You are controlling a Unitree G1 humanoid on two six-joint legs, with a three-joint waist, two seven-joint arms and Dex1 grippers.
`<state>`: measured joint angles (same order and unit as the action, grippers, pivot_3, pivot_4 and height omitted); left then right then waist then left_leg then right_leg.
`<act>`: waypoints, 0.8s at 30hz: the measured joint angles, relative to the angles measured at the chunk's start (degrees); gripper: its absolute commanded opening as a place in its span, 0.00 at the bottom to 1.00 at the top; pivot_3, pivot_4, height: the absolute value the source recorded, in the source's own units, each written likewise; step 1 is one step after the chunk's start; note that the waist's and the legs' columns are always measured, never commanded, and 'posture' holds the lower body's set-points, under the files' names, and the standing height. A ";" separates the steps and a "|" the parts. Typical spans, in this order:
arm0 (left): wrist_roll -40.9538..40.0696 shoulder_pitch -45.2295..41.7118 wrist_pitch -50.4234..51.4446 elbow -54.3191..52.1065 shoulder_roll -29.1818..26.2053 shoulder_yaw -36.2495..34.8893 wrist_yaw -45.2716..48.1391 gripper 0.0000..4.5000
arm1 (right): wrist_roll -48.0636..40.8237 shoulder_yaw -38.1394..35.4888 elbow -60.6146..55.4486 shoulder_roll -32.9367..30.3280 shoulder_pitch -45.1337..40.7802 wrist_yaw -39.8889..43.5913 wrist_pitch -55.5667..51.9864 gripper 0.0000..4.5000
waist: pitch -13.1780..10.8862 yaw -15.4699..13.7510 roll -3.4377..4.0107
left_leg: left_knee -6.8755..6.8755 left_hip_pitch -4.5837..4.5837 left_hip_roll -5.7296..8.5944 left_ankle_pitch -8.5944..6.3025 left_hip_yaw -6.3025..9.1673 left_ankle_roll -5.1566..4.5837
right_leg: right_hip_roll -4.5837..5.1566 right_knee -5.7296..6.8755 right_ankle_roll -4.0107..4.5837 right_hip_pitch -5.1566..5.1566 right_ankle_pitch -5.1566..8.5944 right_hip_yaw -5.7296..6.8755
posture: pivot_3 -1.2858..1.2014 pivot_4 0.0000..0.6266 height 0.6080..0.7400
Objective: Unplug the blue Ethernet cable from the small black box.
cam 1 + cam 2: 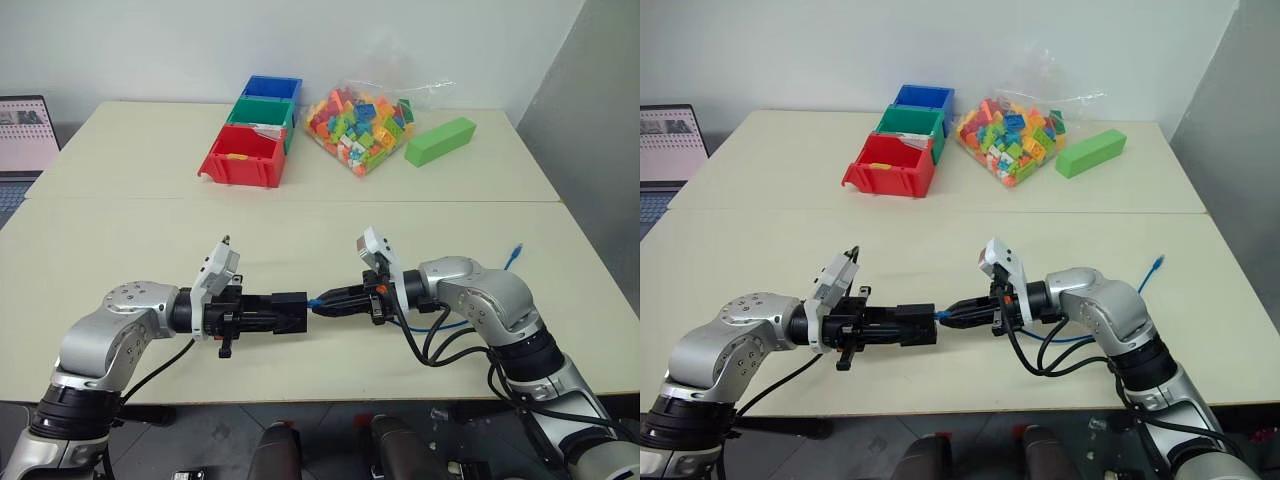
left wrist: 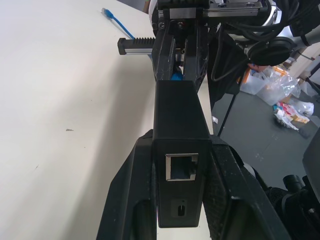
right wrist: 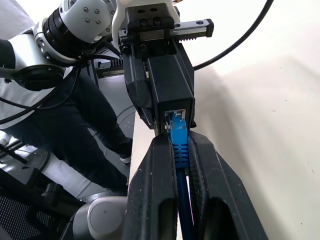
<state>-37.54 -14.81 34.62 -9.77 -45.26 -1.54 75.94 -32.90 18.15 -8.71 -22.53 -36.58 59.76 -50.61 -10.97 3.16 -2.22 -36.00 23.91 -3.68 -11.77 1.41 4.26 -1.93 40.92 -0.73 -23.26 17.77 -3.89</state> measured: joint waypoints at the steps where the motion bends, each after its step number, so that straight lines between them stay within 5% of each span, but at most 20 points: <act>1: 0.00 0.00 0.04 -0.27 0.00 0.00 -0.12 0.18 | -0.08 -0.07 0.00 -0.14 0.00 0.08 -0.02 0.00 | 0.00 0.00 0.00 | 0.00 0.00 0.00 0.00 0.00 0.00 | 0.00 0.00 0.00 0.00 0.00 0.00 | 0.52 0.24 1.00; 11: -0.73 -0.43 1.36 -1.74 0.02 0.02 -1.14 0.18 | -2.25 -1.01 -1.49 -1.49 0.98 -0.32 -0.49 0.00 | 0.00 0.01 0.00 | 0.00 0.00 0.00 0.00 0.01 0.00 | 0.00 0.00 0.00 0.00 0.00 -0.01 | 0.52 0.24 1.00; 13: -0.78 -0.55 1.59 -1.91 0.02 0.02 -1.33 0.18 | -2.41 -1.27 -1.97 -1.48 1.10 -0.75 -0.78 0.16 | 0.00 0.00 0.00 | 0.00 0.00 0.00 0.00 0.01 0.00 | 0.00 0.00 0.00 0.00 0.00 -0.01 | 0.52 0.24 1.00; 19: -0.97 -0.68 2.60 -2.79 0.42 0.02 -1.87 0.18 | -3.26 -1.41 -3.81 -1.25 1.87 -1.40 -2.10 0.41 | 0.00 0.00 0.00 | 0.01 0.01 0.00 0.00 0.01 0.00 | 0.00 -0.01 0.00 0.00 0.00 -0.01 | 0.52 0.24 1.00; 24: -1.57 -0.91 2.97 -3.23 0.61 0.08 -2.07 0.18 | -4.30 -2.53 -5.18 -0.87 2.43 -2.81 -2.66 0.42 | 0.00 0.01 0.00 | 0.01 0.01 0.00 0.00 0.00 0.00 | 0.00 -0.02 -0.01 0.00 0.00 -0.01 | 0.52 0.24 1.00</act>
<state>-39.11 -15.72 37.59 -13.00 -44.64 -1.46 73.87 -37.20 15.62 -13.89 -23.39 -34.15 56.95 -53.27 -10.97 3.17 -2.22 -35.99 23.91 -3.68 -11.77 1.42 4.26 -1.93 40.90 -0.74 -23.26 17.77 -3.90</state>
